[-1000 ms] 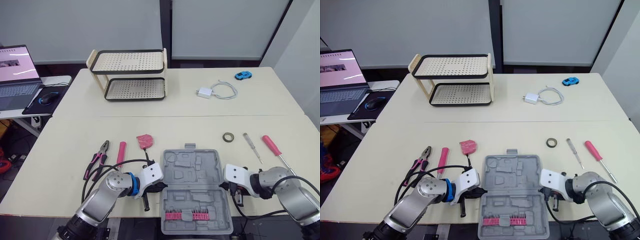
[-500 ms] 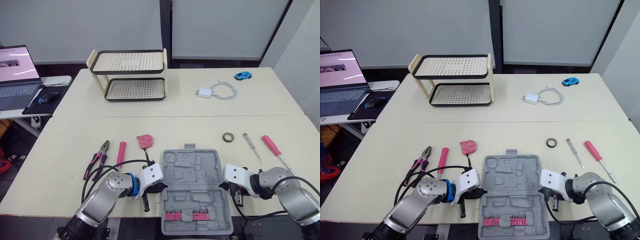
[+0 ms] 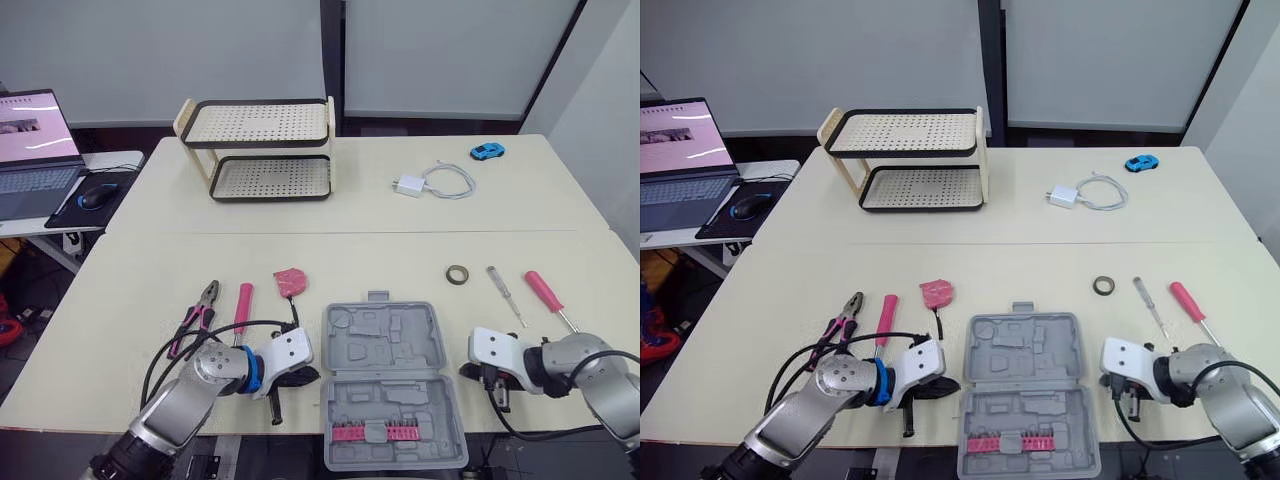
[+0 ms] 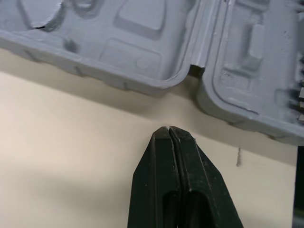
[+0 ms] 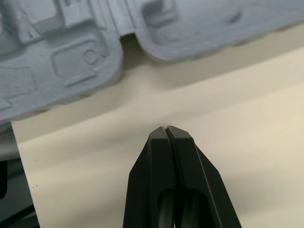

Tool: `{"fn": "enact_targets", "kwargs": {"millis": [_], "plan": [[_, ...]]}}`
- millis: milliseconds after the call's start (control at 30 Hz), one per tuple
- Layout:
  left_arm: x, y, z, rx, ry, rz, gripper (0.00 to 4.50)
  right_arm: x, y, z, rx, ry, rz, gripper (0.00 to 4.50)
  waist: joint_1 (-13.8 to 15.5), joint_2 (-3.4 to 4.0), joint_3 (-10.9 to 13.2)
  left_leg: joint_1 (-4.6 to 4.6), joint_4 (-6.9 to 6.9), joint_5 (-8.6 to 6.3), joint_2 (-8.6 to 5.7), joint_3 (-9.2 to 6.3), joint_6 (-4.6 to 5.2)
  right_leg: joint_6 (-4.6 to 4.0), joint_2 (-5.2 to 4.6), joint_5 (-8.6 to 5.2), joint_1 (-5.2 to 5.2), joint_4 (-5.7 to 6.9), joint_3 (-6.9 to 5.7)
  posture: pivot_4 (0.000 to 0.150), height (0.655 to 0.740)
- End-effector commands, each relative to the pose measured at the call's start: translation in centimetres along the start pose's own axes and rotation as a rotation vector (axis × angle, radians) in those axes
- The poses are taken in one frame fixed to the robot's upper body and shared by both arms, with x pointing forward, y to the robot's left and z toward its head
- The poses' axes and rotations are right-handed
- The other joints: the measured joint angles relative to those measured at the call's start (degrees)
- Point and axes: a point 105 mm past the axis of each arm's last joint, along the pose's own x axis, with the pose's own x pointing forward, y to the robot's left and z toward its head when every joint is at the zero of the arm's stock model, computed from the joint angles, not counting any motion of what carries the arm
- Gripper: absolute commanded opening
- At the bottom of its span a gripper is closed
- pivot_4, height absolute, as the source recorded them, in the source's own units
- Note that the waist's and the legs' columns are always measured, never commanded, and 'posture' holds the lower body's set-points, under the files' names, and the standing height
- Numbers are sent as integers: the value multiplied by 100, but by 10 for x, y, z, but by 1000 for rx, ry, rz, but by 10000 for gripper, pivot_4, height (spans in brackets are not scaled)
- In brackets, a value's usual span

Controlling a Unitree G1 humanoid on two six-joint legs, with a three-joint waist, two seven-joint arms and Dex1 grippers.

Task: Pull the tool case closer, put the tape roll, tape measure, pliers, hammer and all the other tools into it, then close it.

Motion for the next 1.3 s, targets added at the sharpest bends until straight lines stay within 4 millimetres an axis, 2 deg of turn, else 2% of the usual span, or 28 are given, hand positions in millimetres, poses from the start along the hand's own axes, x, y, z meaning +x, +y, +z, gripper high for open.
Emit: {"fn": "enact_targets", "kwargs": {"millis": [33, 100, 133, 200, 333, 433, 467, 567, 633, 700, 800, 967, 1300], "plan": [[-27, 16, 30, 9, -143, 71, 0, -26, -9, 14, 8, -71, -40, 161, 4, 0, 4, -1, 0, 0, 0, 0, 0, 0, 0, 0, 0, 0, 0, 1500, 7400], [-47, 25, 38, -6, -190, 112, 0, -42, -15, 21, 46, -129, -72, 161, 6, -1, 6, -3, 1, 0, -1, -2, 0, 0, -1, 0, 0, -2, 0, 1500, 7400], [-62, 32, 41, -22, -225, 144, 0, -53, -21, 26, 60, -163, -106, 1810, 1, -2, 8, -4, 1, 0, 0, -2, 0, 0, -2, 0, 0, -4, -1, 1500, 7400], [-89, 47, 44, -59, -285, 214, 3684, -74, -32, 30, 77, -201, -165, 6213, -6, 1, 10, -2, -1, -1, 3, 0, 0, 0, 0, 0, -1, -4, 0, 1500, 7400], [-147, 81, 33, -150, -361, 404, 15268, -117, -61, 23, 131, -265, -341, 20491, 0, -1, 11, -1, -1, -1, 3, -1, 1, 0, 1, 0, 2, -7, -4, 1500, 7400], [-192, 105, 4, -239, -347, 567, 24731, -150, -80, 0, 209, -278, -484, 31344, 0, -4, 13, -2, -2, -2, 0, 1, 3, -1, 1, 0, 2, -11, -4, 1500, 7400], [-208, 113, -12, -272, -328, 635, 27934, -162, -86, -14, 240, -267, -542, 34963, -2, -4, 13, -2, -2, -3, 0, 1, 4, -1, 1, 1, 2, -12, -4, 1500, 7400], [-237, 128, -45, -362, -298, 781, 37572, -182, -96, -49, 294, -225, -657, 45000, -14, -3, 14, -2, -9, -5, -2, 5, 6, -1, -1, 1, 0, -17, -2, 1500, 7400], [-251, 130, -73, -419, -236, 857, 43908, -193, -99, -74, 344, -193, -732, 45000, -19, -3, 14, -1, -11, -7, -1, 6, 7, -1, -2, 1, -1, -21, -1, 1500, 7400], [-258, 129, -90, -448, -198, 890, 44519, -200, -101, -93, 385, -175, -791, 45000, -28, -2, 14, 0, -12, -7, -1, 9, 7, -1, -2, 1, -1, -20, 2, 1500, 7400], [-264, 129, -103, -483, -185, 926, 44519, -199, -99, -112, 425, -153, -824, 45000, -39, -2, 14, 1, -16, -7, 0, 11, 7, -2, -2, 1, -8, -18, 4, 1500, 7400], [-264, 125, -118, -485, -119, 947, 44519, -199, -101, -119, 436, -154, -862, 45000, -47, 0, 13, 3, -15, -7, 1, 14, 6, -2, -1, 1, -9, -11, 10, 1500, 7400], [-257, 125, -108, -402, -157, 954, 44519, -183, -101, -113, 408, -130, -805, 45000, -44, 2, 13, 2, -15, -8, 1, 18, 4, -2, -2, 1, -13, -10, 15, 1500, 7400]]}}
